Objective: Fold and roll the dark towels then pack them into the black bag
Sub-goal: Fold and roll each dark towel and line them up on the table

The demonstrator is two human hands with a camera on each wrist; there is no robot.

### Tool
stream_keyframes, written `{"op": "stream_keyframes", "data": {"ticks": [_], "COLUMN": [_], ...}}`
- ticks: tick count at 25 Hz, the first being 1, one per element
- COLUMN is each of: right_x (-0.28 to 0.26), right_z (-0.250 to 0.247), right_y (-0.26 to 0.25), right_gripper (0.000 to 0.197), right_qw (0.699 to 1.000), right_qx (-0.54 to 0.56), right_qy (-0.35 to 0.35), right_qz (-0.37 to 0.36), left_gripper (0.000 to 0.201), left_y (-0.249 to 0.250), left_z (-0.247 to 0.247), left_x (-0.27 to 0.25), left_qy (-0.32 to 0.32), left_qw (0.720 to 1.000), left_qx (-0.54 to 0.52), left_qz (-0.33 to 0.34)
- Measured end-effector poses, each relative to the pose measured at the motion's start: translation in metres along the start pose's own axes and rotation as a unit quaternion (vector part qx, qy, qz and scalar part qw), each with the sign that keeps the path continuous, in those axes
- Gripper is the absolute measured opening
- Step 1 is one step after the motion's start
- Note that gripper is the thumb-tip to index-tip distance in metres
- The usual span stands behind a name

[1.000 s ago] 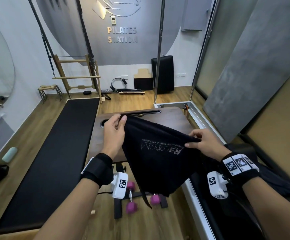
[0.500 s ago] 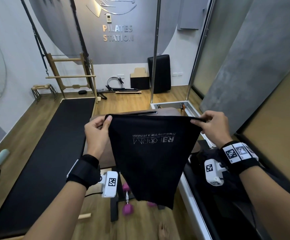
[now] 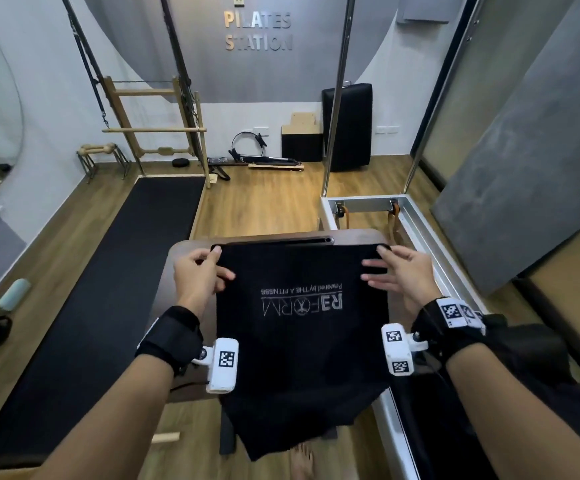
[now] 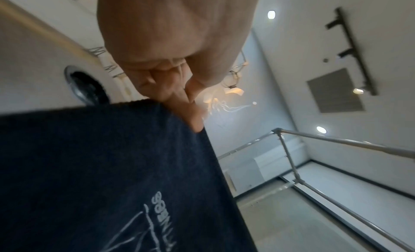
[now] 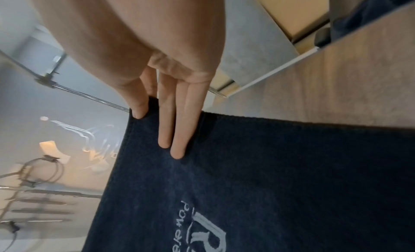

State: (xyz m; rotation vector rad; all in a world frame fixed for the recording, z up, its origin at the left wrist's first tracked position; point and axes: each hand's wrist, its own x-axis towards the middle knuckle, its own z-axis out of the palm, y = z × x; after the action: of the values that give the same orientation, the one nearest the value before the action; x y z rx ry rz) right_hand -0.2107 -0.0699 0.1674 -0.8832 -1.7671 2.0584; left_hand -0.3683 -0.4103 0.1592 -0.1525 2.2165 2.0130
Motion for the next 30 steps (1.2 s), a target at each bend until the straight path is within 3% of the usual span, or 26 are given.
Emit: {"op": "stream_keyframes", "data": {"ticks": [2, 4, 11, 16, 19, 21, 23, 26, 30], "right_x": [0.029, 0.060, 0.156, 0.181, 0.165, 0.141, 0.108, 0.052, -0.034], "right_z": [0.007, 0.012, 0.031, 0.046, 0.044, 0.039, 0.032, 0.022, -0.002], "right_y": [0.018, 0.031, 0.030, 0.035, 0.035, 0.037, 0.043, 0.056, 0.082], "right_gripper": [0.020, 0.016, 0.016, 0.027, 0.041, 0.043, 0.035, 0.024, 0.009], "right_qw": [0.998, 0.995, 0.990, 0.989, 0.995, 0.998, 0.999, 0.998, 0.986], "right_qx": [0.013, 0.016, 0.011, 0.005, 0.020, 0.016, -0.008, -0.052, -0.157], "right_qy": [0.004, 0.006, -0.006, 0.008, 0.007, -0.001, -0.009, -0.016, -0.037], "right_qz": [0.053, 0.095, 0.137, 0.148, 0.102, 0.064, 0.044, 0.043, 0.038], "left_gripper": [0.018, 0.014, 0.013, 0.006, 0.045, 0.059, 0.047, 0.011, 0.021], "left_y": [-0.009, -0.021, -0.041, -0.051, -0.051, -0.052, -0.057, -0.071, -0.096], "left_z": [0.016, 0.032, 0.071, 0.084, 0.077, 0.068, 0.057, 0.040, 0.009], "left_x": [0.016, 0.034, 0.105, 0.128, 0.118, 0.102, 0.077, 0.033, -0.040], "left_qy": [-0.038, -0.028, 0.042, 0.045, 0.014, 0.001, -0.001, -0.016, -0.057], "left_qw": [0.992, 0.981, 0.972, 0.972, 0.977, 0.982, 0.989, 0.999, 0.976], "left_qx": [-0.081, -0.144, -0.187, -0.178, -0.174, -0.161, -0.131, -0.029, 0.194], "left_qz": [-0.093, -0.129, -0.133, -0.148, -0.124, -0.094, -0.067, -0.008, 0.086]}}
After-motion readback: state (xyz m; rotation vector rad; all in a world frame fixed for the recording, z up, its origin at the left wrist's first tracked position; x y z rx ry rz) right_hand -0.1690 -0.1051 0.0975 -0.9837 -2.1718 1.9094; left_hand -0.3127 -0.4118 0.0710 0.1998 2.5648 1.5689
